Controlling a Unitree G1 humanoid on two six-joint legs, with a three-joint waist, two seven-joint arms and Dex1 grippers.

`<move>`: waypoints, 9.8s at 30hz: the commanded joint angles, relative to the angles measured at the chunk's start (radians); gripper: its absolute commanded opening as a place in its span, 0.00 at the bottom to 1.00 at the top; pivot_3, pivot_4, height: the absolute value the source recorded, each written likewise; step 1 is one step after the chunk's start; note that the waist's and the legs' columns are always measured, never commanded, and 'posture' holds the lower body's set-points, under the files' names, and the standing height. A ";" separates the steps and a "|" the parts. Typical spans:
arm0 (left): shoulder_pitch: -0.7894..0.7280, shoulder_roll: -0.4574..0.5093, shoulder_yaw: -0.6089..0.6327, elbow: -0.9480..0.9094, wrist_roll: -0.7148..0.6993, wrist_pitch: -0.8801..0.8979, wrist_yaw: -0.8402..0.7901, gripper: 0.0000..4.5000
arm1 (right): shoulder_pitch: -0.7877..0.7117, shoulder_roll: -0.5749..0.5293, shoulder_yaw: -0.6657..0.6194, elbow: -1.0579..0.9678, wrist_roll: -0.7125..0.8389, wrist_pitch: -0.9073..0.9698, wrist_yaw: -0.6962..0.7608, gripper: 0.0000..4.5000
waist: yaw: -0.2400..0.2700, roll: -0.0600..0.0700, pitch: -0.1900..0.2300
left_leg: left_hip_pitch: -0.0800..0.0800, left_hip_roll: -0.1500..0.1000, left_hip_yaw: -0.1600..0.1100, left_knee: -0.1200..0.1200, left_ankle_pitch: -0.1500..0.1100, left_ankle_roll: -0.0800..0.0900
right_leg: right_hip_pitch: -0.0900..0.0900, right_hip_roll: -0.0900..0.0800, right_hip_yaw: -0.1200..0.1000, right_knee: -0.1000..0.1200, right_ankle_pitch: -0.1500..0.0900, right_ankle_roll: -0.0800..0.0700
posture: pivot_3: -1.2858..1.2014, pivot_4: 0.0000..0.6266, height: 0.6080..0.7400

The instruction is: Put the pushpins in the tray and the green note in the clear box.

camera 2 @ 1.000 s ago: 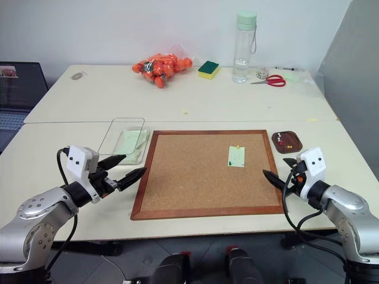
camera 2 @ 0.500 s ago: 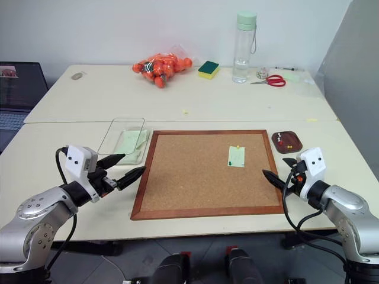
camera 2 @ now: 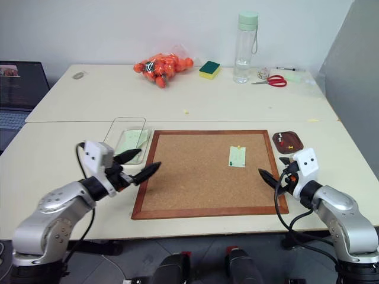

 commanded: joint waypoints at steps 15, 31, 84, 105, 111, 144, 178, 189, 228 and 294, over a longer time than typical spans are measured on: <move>-0.244 -0.168 -0.321 0.344 0.248 -0.339 -0.082 0.37 | -0.167 0.084 0.107 0.093 -0.113 -0.103 -0.059 1.00 | 0.004 0.000 0.000 | 0.000 -0.001 0.001 0.001 0.000 0.000 | 0.000 0.001 0.000 0.000 0.001 0.001 | 0.52 0.24 1.00; -0.320 -0.269 -0.363 0.530 0.321 -0.390 -0.094 0.01 | -0.279 0.161 0.157 0.233 -0.185 -0.132 -0.096 1.00 | 0.004 0.000 0.000 | 0.000 -0.001 0.000 0.001 0.000 0.000 | 0.000 0.001 0.000 0.001 0.001 0.001 | 0.52 0.24 1.00; -0.314 -0.287 -0.403 0.649 0.400 -0.360 -0.146 0.00 | -0.489 0.328 0.200 0.646 -0.266 -0.354 -0.066 0.00 | 0.004 0.009 -0.007 | 0.002 -0.002 0.001 0.001 0.000 0.000 | 0.002 0.001 0.001 0.001 0.001 0.002 | 0.52 0.24 1.00; -0.303 -0.289 -0.404 0.633 0.399 -0.327 -0.154 0.00 | -0.425 0.309 0.150 0.470 -0.225 -0.305 -0.090 0.00 | -0.004 0.009 -0.007 | 0.002 -0.002 0.001 0.001 0.000 0.000 | 0.002 0.001 0.001 0.001 0.001 0.002 | 0.52 0.24 1.00; -0.301 -0.288 -0.406 0.627 0.397 -0.321 -0.157 0.00 | -0.470 0.286 0.058 0.547 -0.281 -0.339 -0.268 0.00 | -0.004 0.009 -0.007 | 0.002 -0.002 0.001 0.001 0.000 0.000 | 0.002 0.001 0.001 0.000 0.001 0.002 | 0.52 0.24 1.00; -0.287 -0.286 -0.406 0.605 0.397 -0.313 -0.160 0.00 | -0.605 0.228 -0.070 0.882 -0.287 -0.385 -0.456 0.41 | -0.010 0.011 -0.008 | 0.002 -0.002 0.003 0.000 0.000 0.000 | 0.001 0.001 0.003 0.000 0.001 0.002 | 0.52 0.24 1.00; -0.291 -0.301 -0.412 0.614 0.401 -0.320 -0.156 0.00 | -0.171 0.120 0.187 0.325 -0.162 -0.352 0.146 0.79 | -0.006 0.012 -0.009 | 0.002 -0.002 0.002 0.001 0.000 0.001 | 0.002 0.001 0.003 -0.001 0.001 0.002 | 0.52 0.24 1.00; -0.290 -0.300 -0.406 0.613 0.404 -0.321 -0.152 0.00 | -0.192 0.151 0.245 0.386 -0.225 -0.417 0.136 0.69 | -0.004 0.012 -0.009 | 0.002 -0.003 0.002 0.001 0.000 0.001 | 0.002 0.001 0.003 -0.001 0.001 0.002 | 0.52 0.24 1.00; -0.284 -0.296 -0.406 0.605 0.404 -0.317 -0.151 0.00 | -0.210 0.197 0.185 0.372 -0.174 -0.439 0.116 0.01 | -0.004 0.012 -0.009 | 0.002 -0.003 0.002 0.001 0.000 0.001 | 0.002 0.001 0.002 -0.001 0.001 0.002 | 0.52 0.24 1.00; -0.271 -0.286 -0.412 0.584 0.401 -0.306 -0.160 0.00 | -0.564 0.188 -0.062 1.008 -0.305 -0.654 -0.382 0.01 | -0.010 0.013 -0.009 | 0.002 -0.003 0.003 0.000 0.000 0.001 | 0.002 0.001 0.004 0.000 0.001 0.002 | 0.52 0.24 1.00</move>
